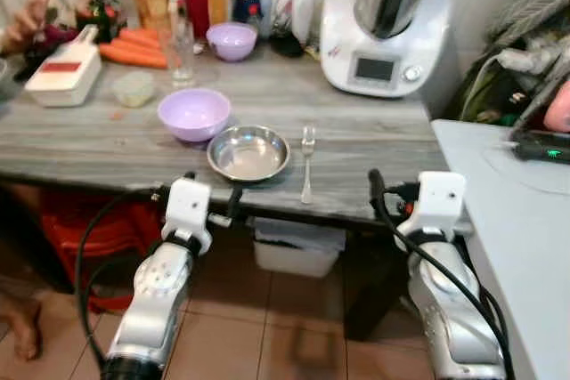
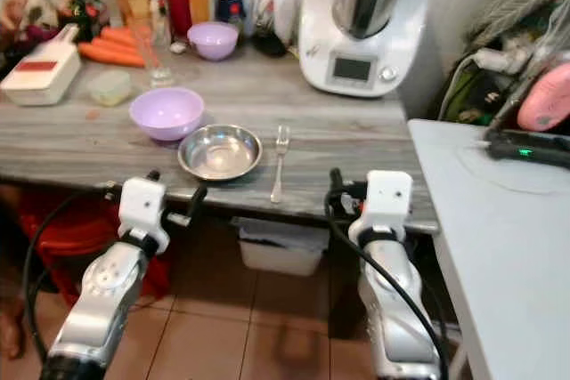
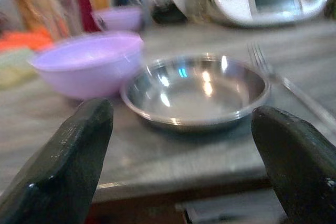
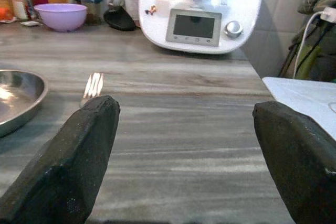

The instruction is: Setting the table

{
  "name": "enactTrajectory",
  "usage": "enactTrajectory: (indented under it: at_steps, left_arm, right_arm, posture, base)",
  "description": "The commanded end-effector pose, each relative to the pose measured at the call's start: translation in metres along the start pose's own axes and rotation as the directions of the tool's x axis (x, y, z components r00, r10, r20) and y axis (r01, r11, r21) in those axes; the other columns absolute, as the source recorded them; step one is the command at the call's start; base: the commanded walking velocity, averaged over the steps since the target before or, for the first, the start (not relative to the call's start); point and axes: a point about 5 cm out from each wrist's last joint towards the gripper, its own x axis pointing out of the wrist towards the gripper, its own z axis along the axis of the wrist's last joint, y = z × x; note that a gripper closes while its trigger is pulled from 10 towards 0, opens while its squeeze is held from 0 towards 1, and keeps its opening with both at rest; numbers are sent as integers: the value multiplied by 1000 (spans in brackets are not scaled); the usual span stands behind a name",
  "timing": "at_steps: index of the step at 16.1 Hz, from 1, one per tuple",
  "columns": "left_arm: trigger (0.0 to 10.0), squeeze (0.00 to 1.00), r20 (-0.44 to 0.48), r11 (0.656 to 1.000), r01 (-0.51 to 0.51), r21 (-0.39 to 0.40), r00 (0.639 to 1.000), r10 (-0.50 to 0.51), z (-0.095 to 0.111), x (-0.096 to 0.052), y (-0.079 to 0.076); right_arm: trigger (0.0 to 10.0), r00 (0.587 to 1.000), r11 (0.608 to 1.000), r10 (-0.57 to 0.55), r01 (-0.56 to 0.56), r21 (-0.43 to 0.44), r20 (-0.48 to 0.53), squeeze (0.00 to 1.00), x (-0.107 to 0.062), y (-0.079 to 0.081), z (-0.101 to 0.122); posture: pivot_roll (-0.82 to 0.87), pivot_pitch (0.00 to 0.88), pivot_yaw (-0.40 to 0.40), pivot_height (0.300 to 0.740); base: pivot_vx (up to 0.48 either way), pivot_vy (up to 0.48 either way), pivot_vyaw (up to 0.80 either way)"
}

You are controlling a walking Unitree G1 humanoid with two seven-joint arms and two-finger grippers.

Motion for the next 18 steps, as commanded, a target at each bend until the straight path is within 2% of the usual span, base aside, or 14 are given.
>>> enactTrajectory:
  at_steps: [1, 7, 11, 14, 18]
  left_arm:
    - [10000, 0, -12, 1000, 2, 1, 1000, -2, -4, -1, -2]
    - [10000, 0, -15, 1000, -2, 3, 1000, 2, -6, -3, -2]
    - [10000, 0, -18, 1000, -24, 7, 1000, 24, -7, -5, 1]
    - [10000, 0, -17, 998, -60, 11, 998, 60, -9, -8, 6]
    - [10000, 0, 16, 999, -17, -27, 1000, 17, -5, -9, 1]
  right_arm:
    - [10000, 1000, 1000, -1, 1, 4, 16, 0, 3, 0, 6]
    - [10000, 999, 1000, -22, 22, -3, 27, 0, 0, -4, 7]
    - [10000, 994, 994, -87, 91, -56, 69, 0, -10, -18, 8]
    - [10000, 992, 991, -84, 93, -99, 93, 0, -18, -24, 5]
    - [10000, 991, 988, -80, 93, -121, 102, 0, -21, -23, 3]
  posture:
    - [-19, 0, -38, 740]
    - [-17, 0, -38, 740]
    - [-22, 0, -44, 740]
    - [-22, 0, -44, 740]
    - [-19, 0, -35, 740]
  base:
    - [-262, 0, 0]
    - [-268, 0, 0]
    - [-271, 0, 0]
    - [-281, 0, 0]
    - [0, 0, 0]
